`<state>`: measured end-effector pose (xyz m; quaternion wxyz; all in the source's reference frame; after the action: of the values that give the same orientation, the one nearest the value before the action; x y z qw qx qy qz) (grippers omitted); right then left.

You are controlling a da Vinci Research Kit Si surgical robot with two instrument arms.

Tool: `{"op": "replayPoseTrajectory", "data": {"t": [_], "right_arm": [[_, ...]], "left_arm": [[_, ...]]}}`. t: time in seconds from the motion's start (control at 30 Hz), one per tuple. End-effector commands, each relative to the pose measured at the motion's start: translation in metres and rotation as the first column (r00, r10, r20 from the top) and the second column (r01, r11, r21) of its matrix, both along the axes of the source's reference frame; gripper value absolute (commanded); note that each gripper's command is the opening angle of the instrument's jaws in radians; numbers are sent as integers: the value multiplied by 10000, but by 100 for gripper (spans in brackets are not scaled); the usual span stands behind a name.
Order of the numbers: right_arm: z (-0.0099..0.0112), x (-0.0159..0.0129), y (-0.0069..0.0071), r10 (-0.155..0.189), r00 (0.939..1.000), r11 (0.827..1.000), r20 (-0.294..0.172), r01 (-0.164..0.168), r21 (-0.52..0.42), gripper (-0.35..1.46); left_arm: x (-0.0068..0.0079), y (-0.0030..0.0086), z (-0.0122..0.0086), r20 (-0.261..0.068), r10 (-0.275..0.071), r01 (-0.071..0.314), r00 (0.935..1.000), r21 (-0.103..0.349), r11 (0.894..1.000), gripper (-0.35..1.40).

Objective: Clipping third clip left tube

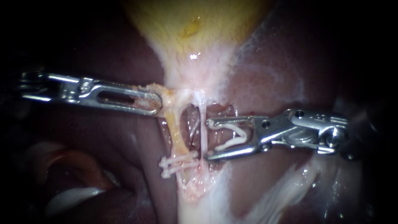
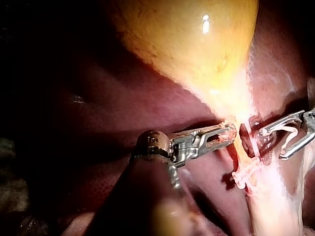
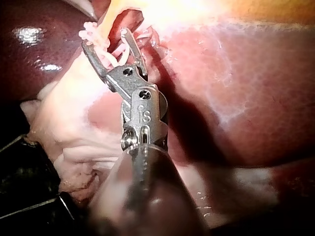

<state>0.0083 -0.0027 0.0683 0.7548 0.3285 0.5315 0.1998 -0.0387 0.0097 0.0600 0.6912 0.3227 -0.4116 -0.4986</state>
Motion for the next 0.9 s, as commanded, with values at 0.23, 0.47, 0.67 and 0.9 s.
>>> {"op": "replayPoseTrajectory", "data": {"t": [0.23,0.47,0.67,0.9], "right_arm": [[21,13,-7,-6,10000,9998,49,5,189,46],[39,26,-12,-73,10000,9995,41,71,297,46],[53,39,-19,-147,9999,9992,26,146,382,45],[63,53,-20,-252,9997,9981,-20,253,557,45]], "left_arm": [[-1,-1,-1,-7,-9,9,10000,0,10000,-35],[-1,-1,-1,-10,-13,13,10000,0,10000,-35],[-1,-1,-2,-12,-16,16,10000,0,10000,-35],[-2,-1,-2,-14,-19,19,10000,1,10000,-35]]}}
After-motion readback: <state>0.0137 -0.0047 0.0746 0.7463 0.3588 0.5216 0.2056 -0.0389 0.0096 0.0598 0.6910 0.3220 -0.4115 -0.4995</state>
